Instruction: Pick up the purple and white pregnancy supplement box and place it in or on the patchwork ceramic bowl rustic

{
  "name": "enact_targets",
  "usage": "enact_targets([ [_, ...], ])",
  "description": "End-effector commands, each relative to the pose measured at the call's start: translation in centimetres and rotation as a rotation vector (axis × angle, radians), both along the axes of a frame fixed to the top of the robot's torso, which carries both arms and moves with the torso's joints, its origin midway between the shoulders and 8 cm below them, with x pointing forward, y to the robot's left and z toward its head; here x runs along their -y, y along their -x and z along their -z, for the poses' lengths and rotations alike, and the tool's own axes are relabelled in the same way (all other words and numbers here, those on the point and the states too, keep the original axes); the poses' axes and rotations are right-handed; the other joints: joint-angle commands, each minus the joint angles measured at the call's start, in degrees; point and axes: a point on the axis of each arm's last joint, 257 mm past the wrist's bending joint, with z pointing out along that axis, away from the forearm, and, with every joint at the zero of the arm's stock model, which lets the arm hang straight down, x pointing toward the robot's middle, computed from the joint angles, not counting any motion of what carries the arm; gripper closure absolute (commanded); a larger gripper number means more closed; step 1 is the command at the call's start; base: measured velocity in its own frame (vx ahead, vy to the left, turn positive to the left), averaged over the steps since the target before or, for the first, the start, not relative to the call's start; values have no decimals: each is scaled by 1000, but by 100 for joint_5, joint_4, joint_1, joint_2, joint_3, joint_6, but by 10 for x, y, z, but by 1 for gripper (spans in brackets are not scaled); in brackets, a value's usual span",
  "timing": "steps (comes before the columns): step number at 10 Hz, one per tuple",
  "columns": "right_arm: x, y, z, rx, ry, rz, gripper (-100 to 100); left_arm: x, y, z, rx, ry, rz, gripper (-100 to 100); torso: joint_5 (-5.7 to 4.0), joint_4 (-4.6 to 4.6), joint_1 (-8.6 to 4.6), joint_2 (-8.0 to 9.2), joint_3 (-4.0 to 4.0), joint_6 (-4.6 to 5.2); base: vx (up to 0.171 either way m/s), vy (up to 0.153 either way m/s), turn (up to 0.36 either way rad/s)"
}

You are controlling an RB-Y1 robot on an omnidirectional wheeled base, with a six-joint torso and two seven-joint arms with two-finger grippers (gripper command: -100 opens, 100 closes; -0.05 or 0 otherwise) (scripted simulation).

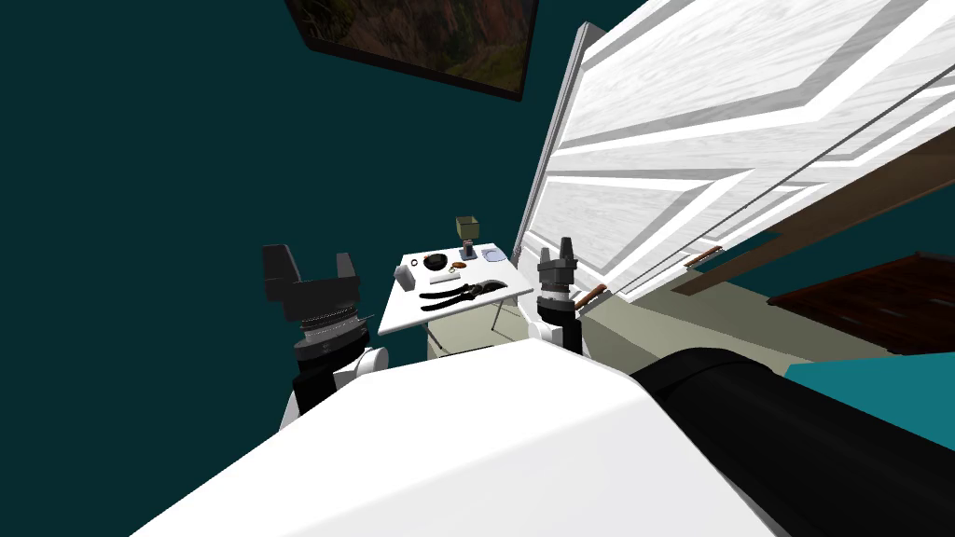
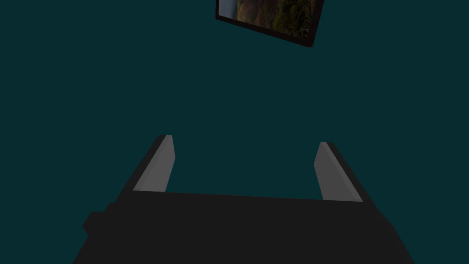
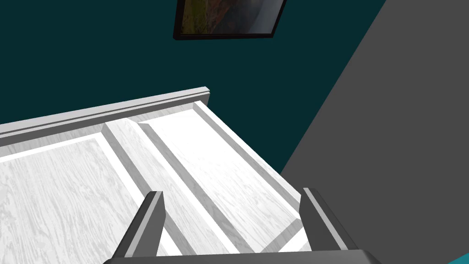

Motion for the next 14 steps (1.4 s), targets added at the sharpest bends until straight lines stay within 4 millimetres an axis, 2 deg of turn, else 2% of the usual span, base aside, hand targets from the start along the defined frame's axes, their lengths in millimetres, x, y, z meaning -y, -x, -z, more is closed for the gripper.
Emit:
enact_targets([
  [1,0,0,0,0,0,0,0,4,-4,4,-15,-38,5,-100,0,0,0,0,0,0,0,0,0],
  [7,0,0,0,0,0,0,0,7,-34,36,-109,-231,-52,-100,0,-1,0,-2,-1,0,3,-2,-20],
  [14,0,0,0,0,0,0,0,-20,-82,87,-242,-460,-242,-100,0,0,-1,-1,-1,0,0,-4,-33],
])
